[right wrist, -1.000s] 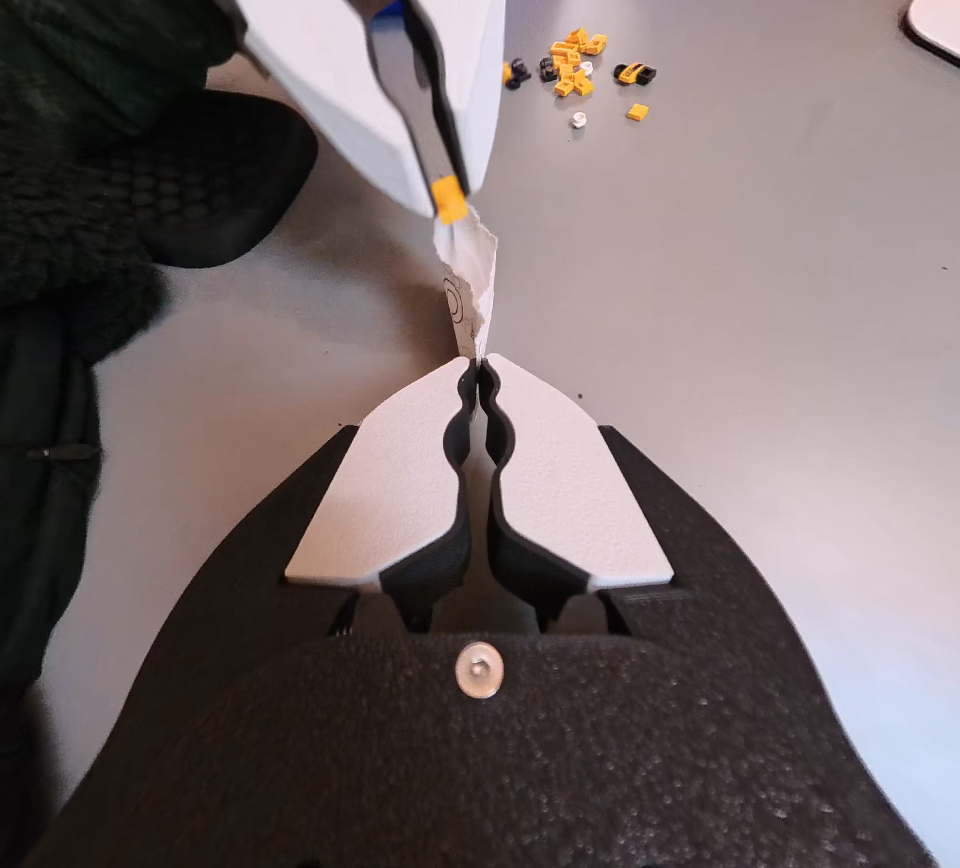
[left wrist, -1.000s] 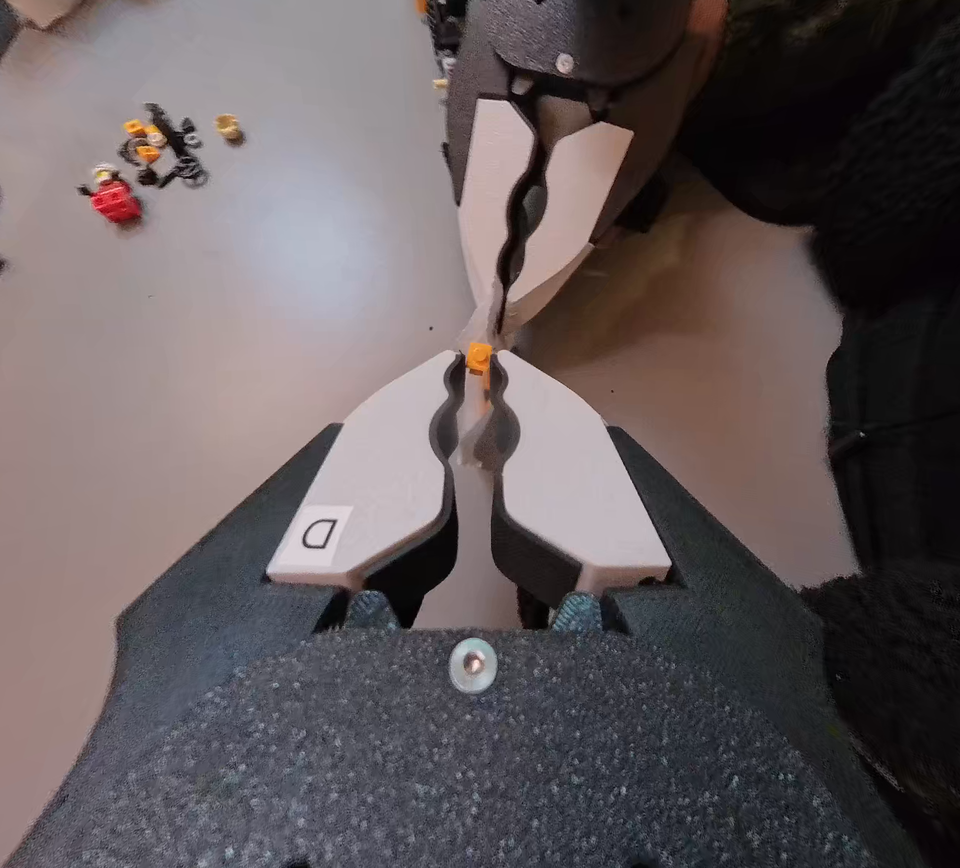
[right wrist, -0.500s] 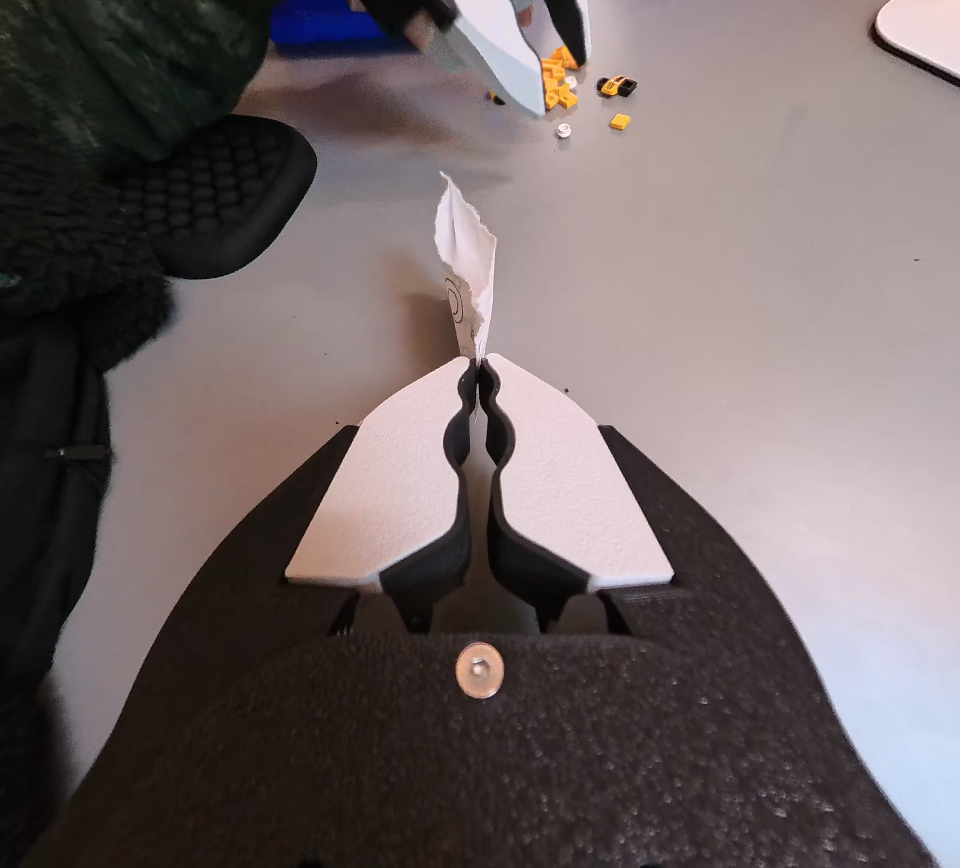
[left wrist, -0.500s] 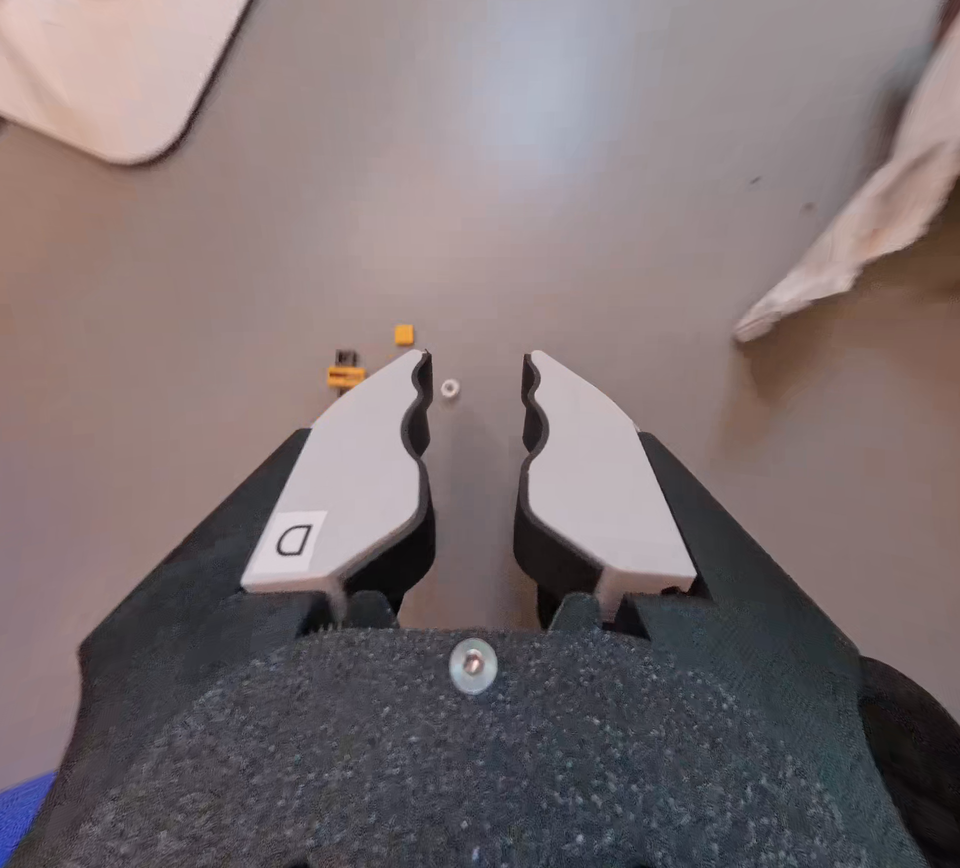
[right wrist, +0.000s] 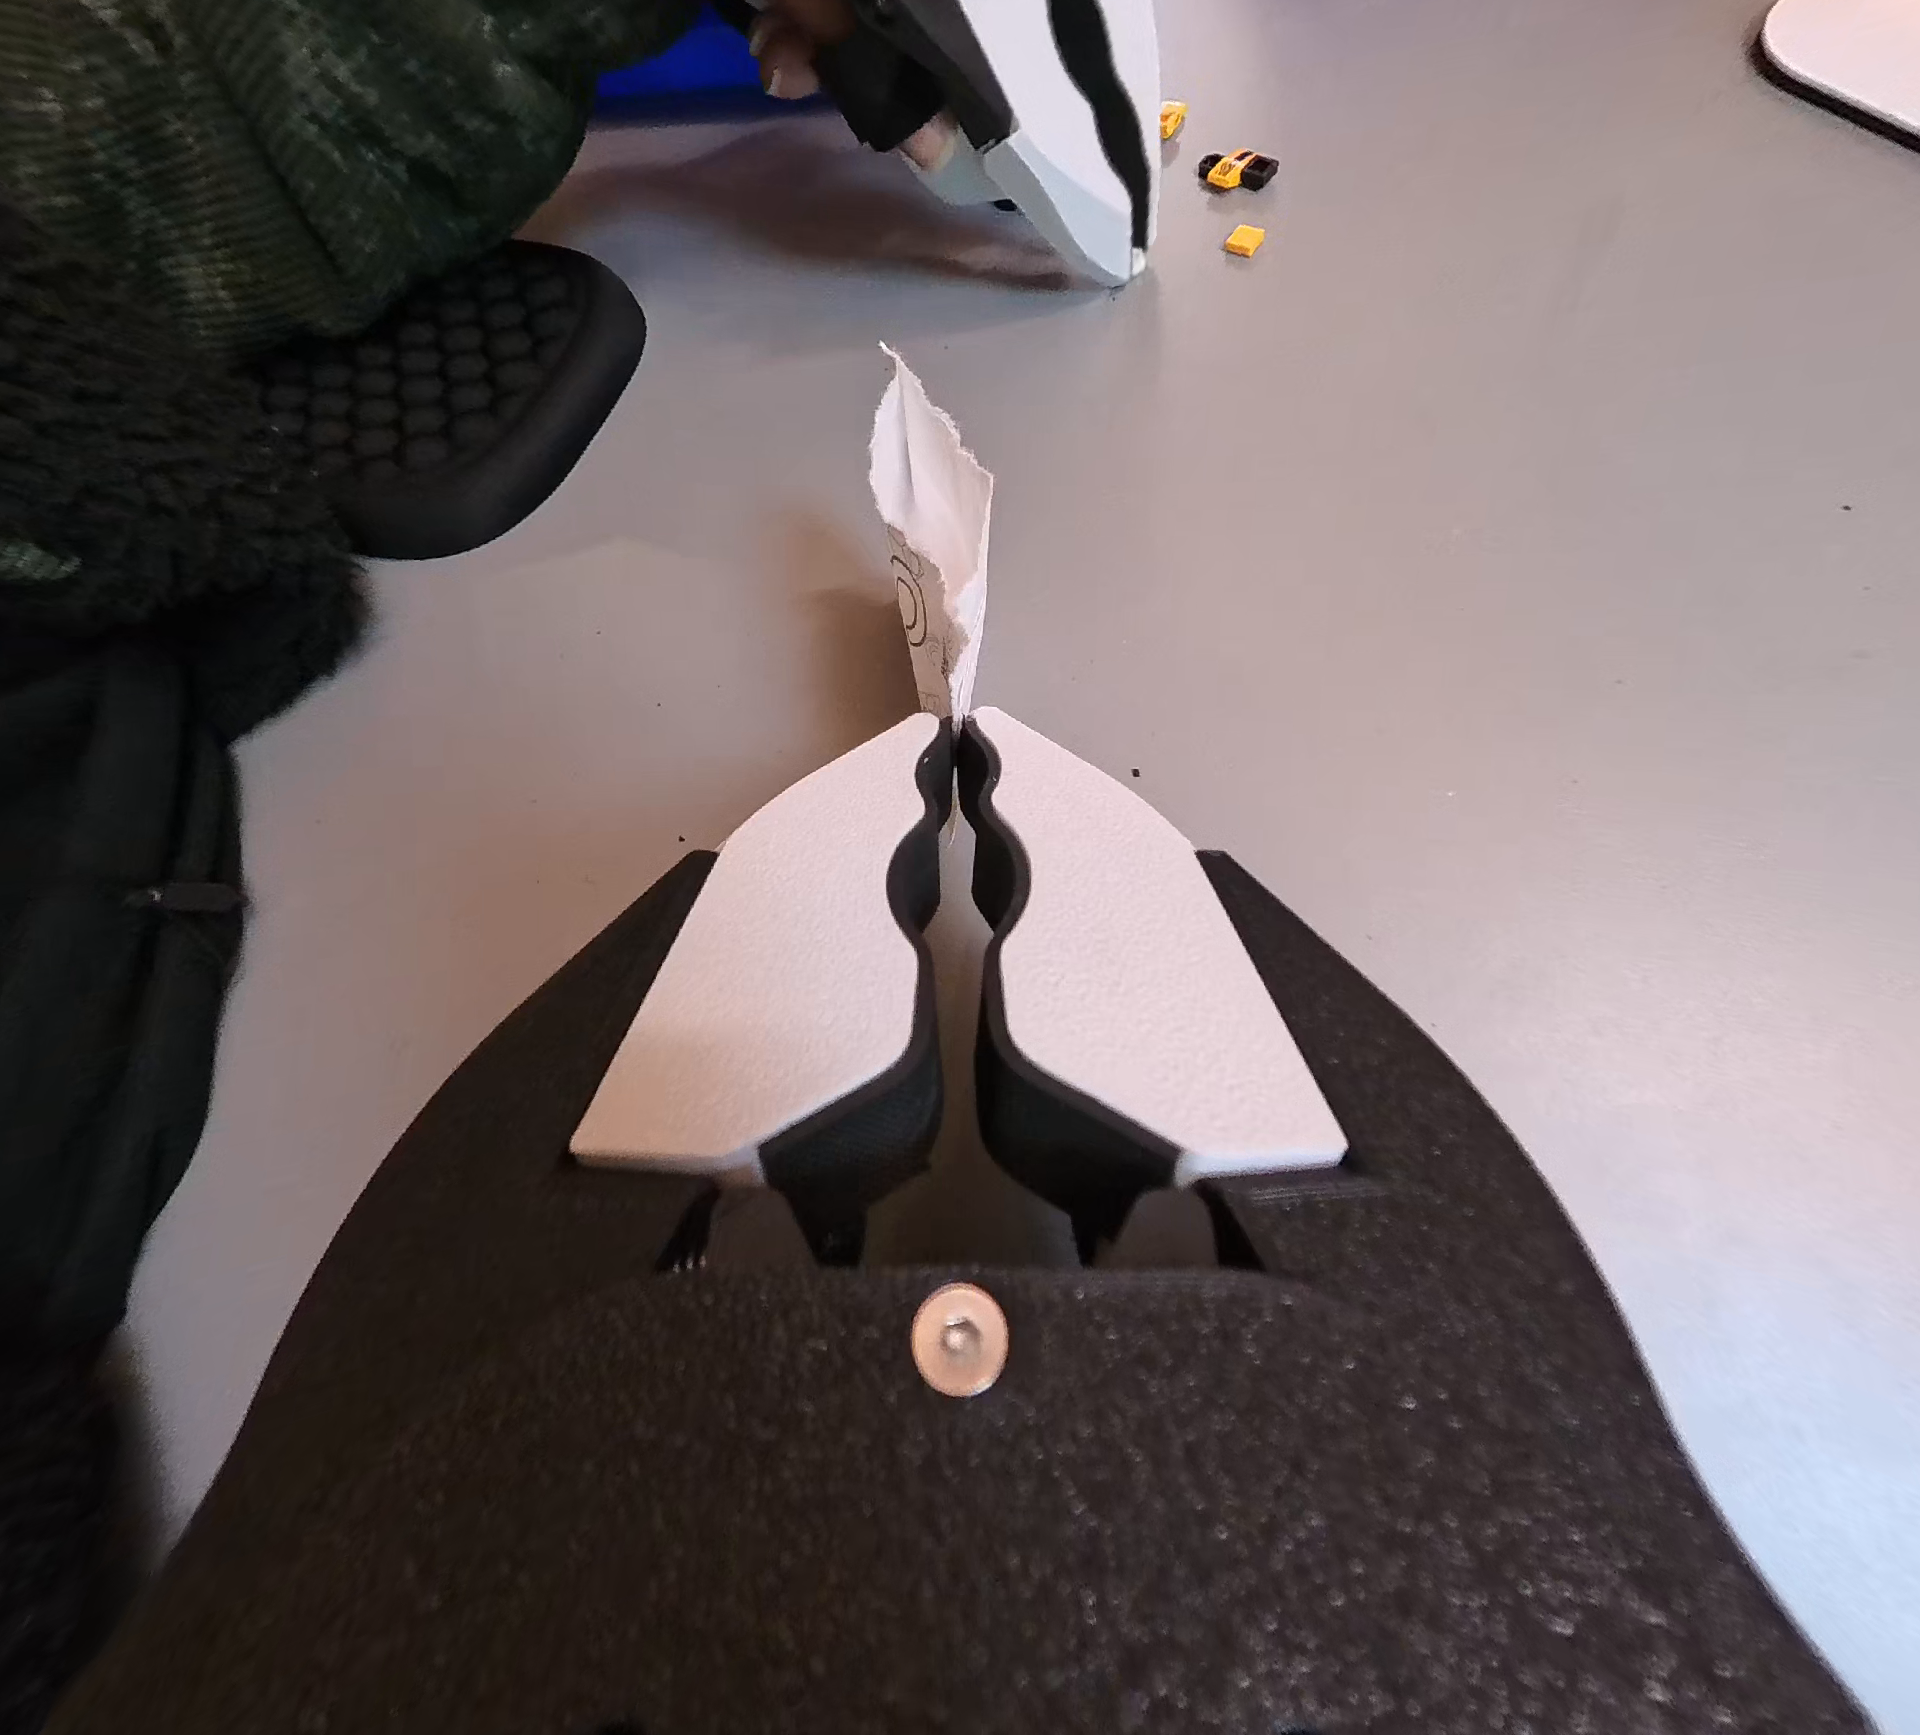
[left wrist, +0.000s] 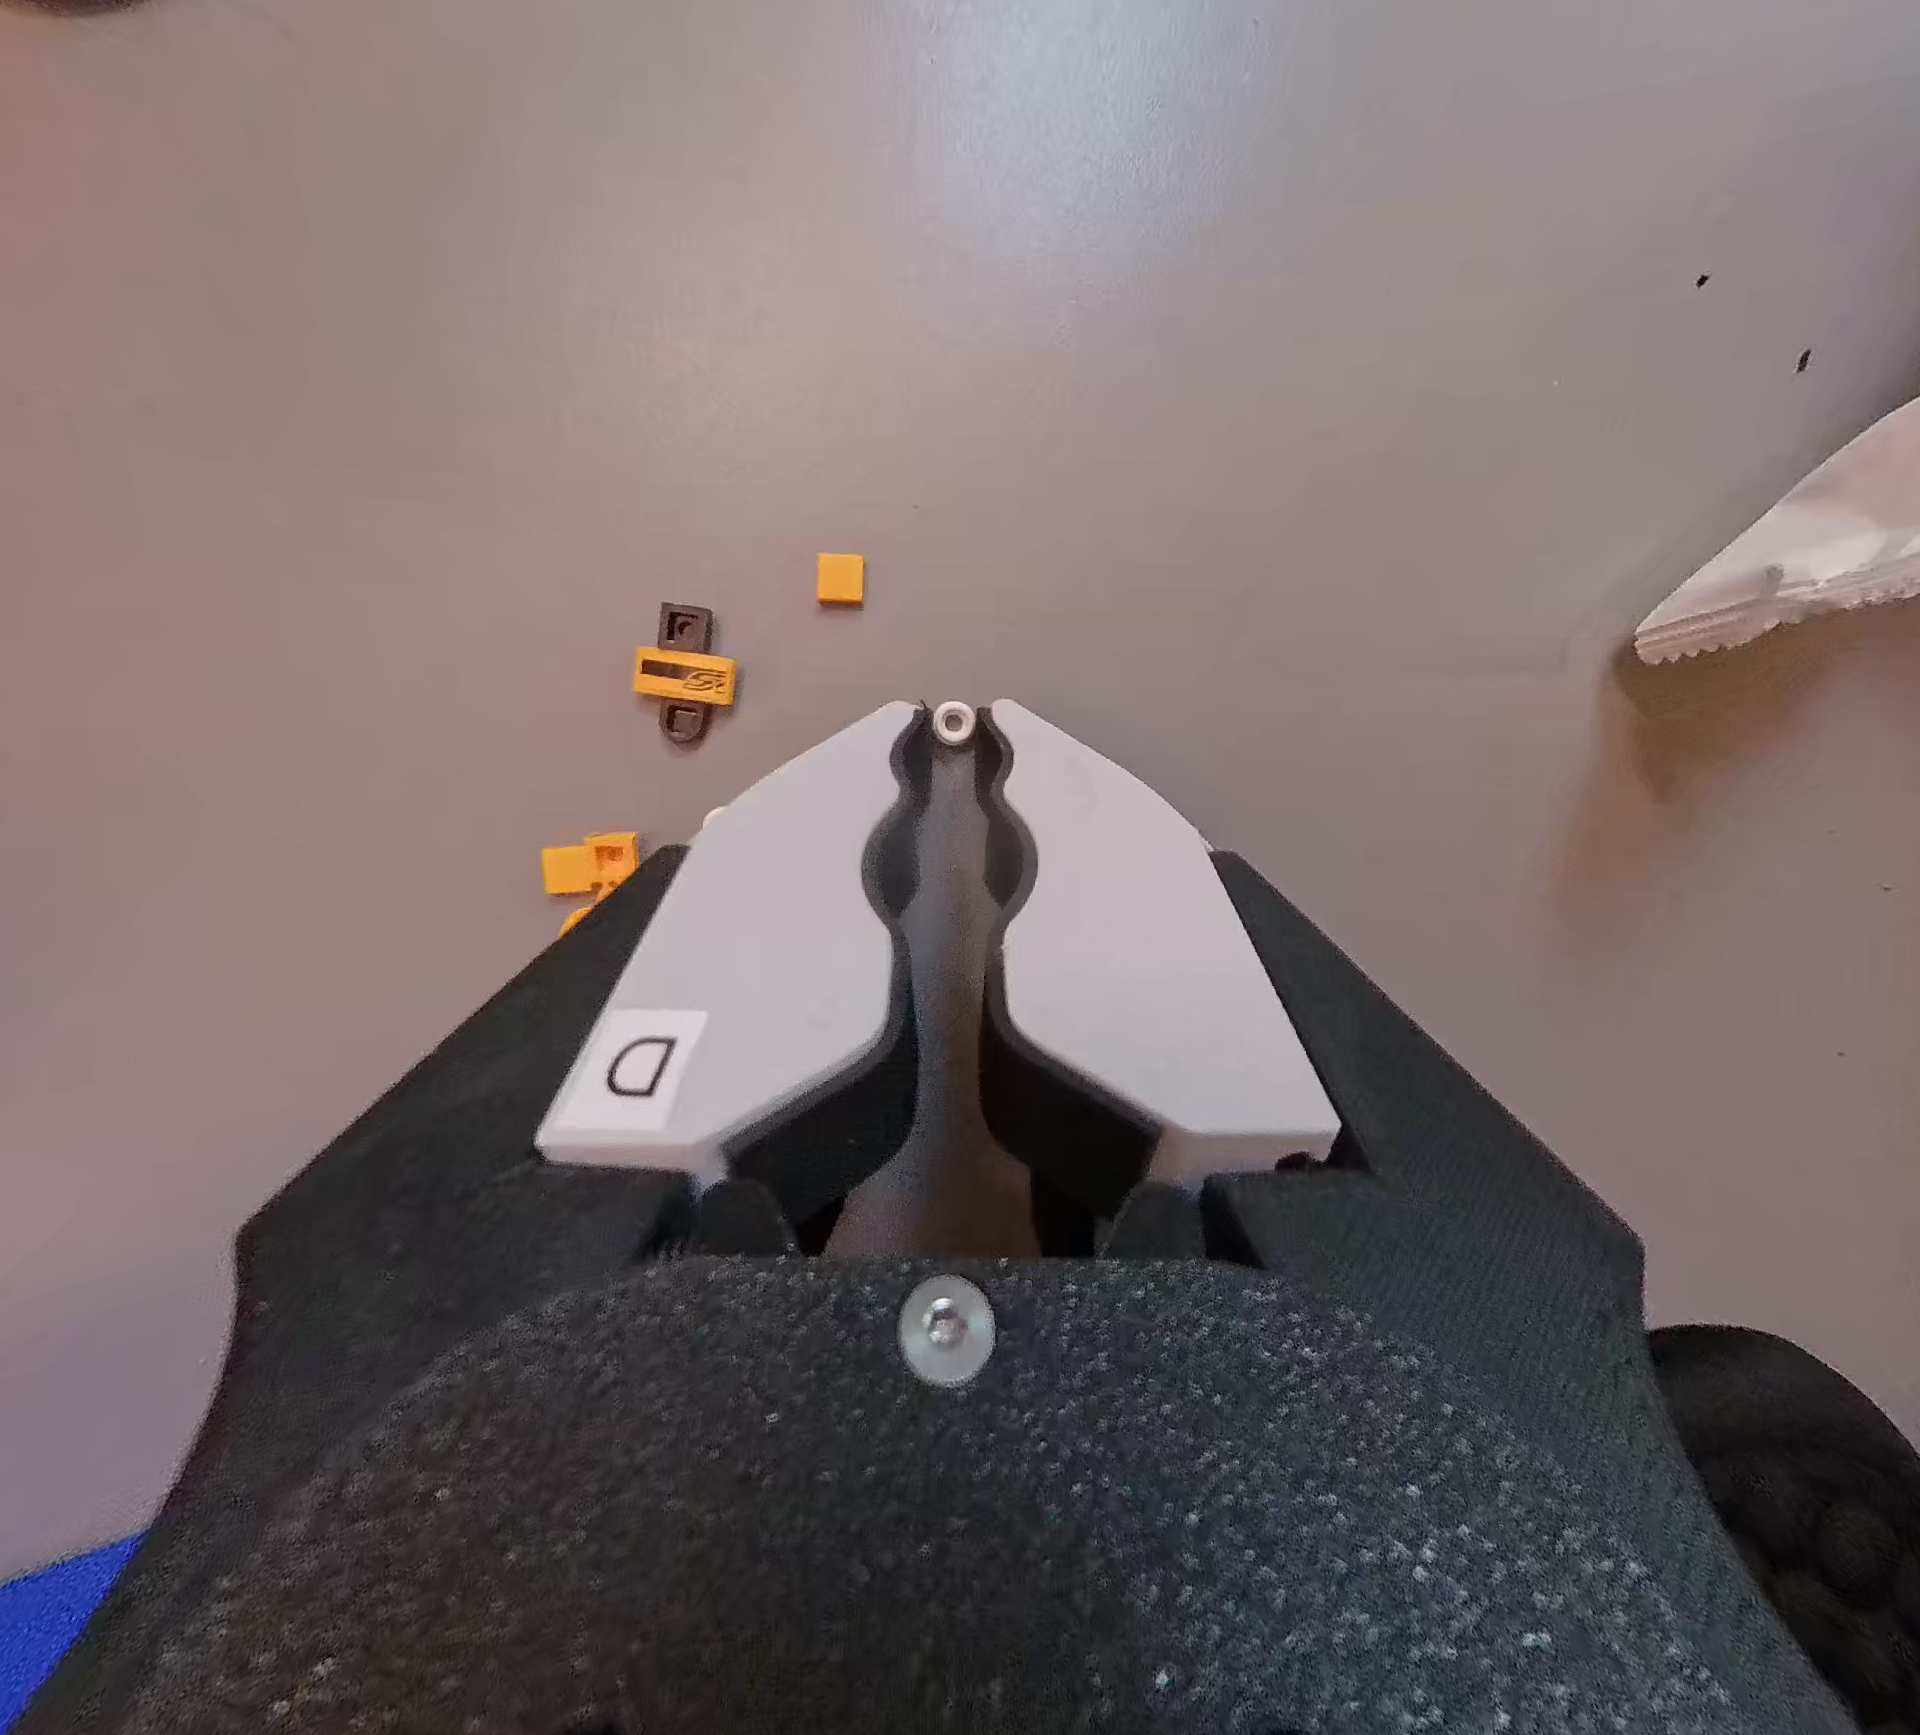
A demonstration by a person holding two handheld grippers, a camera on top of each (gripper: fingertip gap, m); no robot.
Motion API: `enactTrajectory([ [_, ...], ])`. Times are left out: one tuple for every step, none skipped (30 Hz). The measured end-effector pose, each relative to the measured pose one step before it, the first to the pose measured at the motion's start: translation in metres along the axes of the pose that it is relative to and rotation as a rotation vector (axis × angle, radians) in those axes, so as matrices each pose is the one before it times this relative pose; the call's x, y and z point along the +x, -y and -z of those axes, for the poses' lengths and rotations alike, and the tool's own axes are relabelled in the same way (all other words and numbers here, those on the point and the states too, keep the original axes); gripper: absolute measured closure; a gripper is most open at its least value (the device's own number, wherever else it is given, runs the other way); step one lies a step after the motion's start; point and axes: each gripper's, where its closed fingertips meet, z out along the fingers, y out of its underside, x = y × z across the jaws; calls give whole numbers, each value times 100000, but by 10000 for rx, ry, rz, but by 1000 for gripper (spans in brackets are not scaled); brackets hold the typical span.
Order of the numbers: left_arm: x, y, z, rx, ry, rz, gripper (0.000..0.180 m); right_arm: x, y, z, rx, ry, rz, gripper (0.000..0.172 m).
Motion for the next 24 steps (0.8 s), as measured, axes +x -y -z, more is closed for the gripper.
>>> enactTrajectory([
  [-9, 51, -21, 48, -42, 8, 174, -10, -5, -4, -6, 3, 7, 172],
  [1, -2, 0, -11, -11, -17, 174, -20, -11, -2, -6, -2, 12, 172],
  [17, 85, 20, 24, 52, -96, 174, -13, 4, 6, 1, -1, 11, 172],
  [459, 521, 200, 300, -137, -153, 174, -1, 18, 24, 3, -10, 12, 172],
  [977, 987, 443, 513, -378, -176, 174, 41, -11, 9, -17, -33, 17, 172],
  [1188, 1386, 649, 656, -363, -262, 174, 63, -43, -10, -38, -54, 27, 172],
  [1555, 1631, 714, 709, -460, -376, 174, 61, -57, -23, -51, -52, 29, 172],
  [1834, 1650, 610, 645, -541, -410, 174, 10, -34, -58, -32, -21, 30, 172],
  [1846, 1432, 308, 475, -531, -350, 174, -32, 2, -78, -19, -2, 15, 172],
  [1749, 1043, -78, 299, -512, -319, 174, -44, -14, -100, -27, 5, 13, 172],
  [1396, 408, -412, 3, -383, -293, 174, -54, -1, -98, -22, 6, 16, 172],
  [924, -62, -567, -195, -186, -301, 174, -53, -3, -81, -10, 0, 11, 172],
  [451, -183, -556, -164, 12, -290, 174, -52, 12, -52, 0, 8, 9, 172],
  [307, -276, -487, -168, -37, -169, 174, -54, 13, -26, 6, 10, 5, 172],
  [165, -368, -381, -190, -72, -14, 174, -30, 5, -5, 10, 3, 4, 172],
  [34, -218, -226, -78, -34, 7, 174, -6, 41, 7, 15, -5, 4, 172],
  [23, -57, -85, 22, -19, -1, 174, 0, 66, 4, 26, -3, 4, 172],
  [71, -47, 0, -1, -23, -29, 174, -13, 61, 11, 29, -4, 8, 172],
  [-49, -93, 13, -45, 75, -70, 174, -8, 20, 7, 8, -12, 11, 172],
  [-75, -118, -1, -67, 75, -86, 174, 3, -12, -5, 1, -11, 10, 172],
  [10, -81, -34, -39, 3, -42, 174, -20, -4, 18, 12, 7, 3, 172],
  [18, -10, -53, -5, -15, 0, 174, -33, 3, 14, 16, 22, 0, 172],
  [66, -13, -55, -9, -43, -15, 174, -3, 21, 10, 16, 11, -1, 172],
  [-38, -12, -53, -23, 37, -22, 174, 0, 10, 2, 8, 18, 2, 172],
])
